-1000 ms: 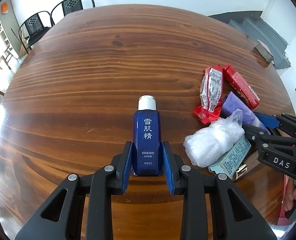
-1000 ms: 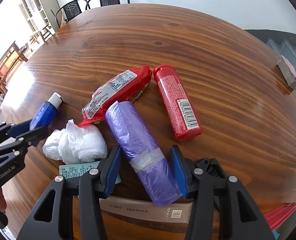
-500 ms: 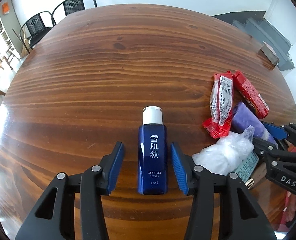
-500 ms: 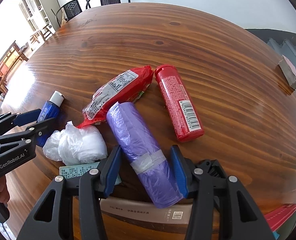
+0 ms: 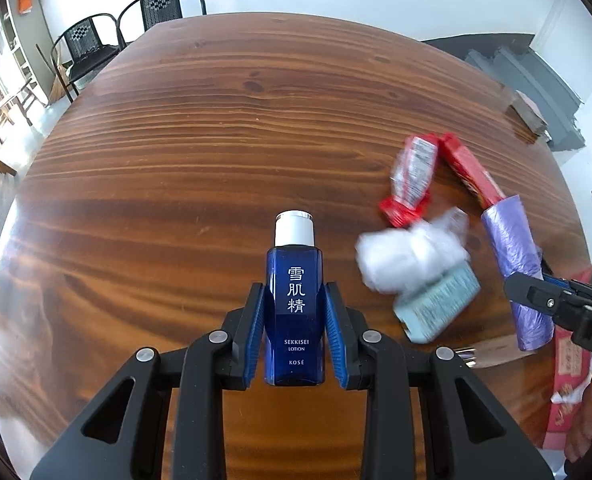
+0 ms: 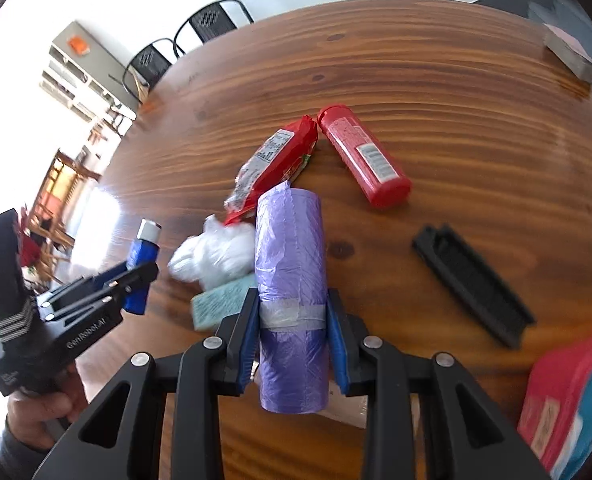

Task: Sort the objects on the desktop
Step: 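Carry the blue bottle and purple roll over the pink tin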

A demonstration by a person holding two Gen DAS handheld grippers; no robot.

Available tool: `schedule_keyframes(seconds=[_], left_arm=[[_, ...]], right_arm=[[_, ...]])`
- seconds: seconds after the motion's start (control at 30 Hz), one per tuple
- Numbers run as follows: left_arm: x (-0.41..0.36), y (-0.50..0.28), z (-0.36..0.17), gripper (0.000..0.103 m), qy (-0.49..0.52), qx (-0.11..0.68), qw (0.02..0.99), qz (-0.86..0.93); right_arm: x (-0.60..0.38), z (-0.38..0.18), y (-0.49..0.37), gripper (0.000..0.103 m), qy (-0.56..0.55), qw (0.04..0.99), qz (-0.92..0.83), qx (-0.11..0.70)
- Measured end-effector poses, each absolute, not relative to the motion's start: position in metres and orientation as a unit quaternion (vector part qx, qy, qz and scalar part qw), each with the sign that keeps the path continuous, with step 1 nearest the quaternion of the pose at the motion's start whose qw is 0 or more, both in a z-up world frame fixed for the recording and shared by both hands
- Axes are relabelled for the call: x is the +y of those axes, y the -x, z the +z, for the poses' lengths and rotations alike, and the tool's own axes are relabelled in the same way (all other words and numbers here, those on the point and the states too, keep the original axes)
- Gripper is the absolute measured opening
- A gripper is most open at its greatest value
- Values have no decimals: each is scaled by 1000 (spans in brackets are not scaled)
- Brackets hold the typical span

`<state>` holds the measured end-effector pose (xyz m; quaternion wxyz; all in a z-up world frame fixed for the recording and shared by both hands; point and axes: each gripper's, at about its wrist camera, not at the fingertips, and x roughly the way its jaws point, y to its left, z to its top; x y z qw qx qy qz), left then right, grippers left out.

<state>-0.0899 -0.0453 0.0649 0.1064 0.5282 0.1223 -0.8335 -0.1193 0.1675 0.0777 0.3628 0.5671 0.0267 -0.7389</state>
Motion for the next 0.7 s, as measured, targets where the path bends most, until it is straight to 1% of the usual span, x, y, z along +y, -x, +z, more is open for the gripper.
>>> schedule_keyframes(seconds=[0.33,0.7], left_arm=[[15,56,96,32,-524,97,66,-843],[108,38,115,32,-524,71,-6,-849]], right_arm=[[247,100,84,35,-560,335,-757,-25],[358,119,57,35,-551,261,-789,-71]])
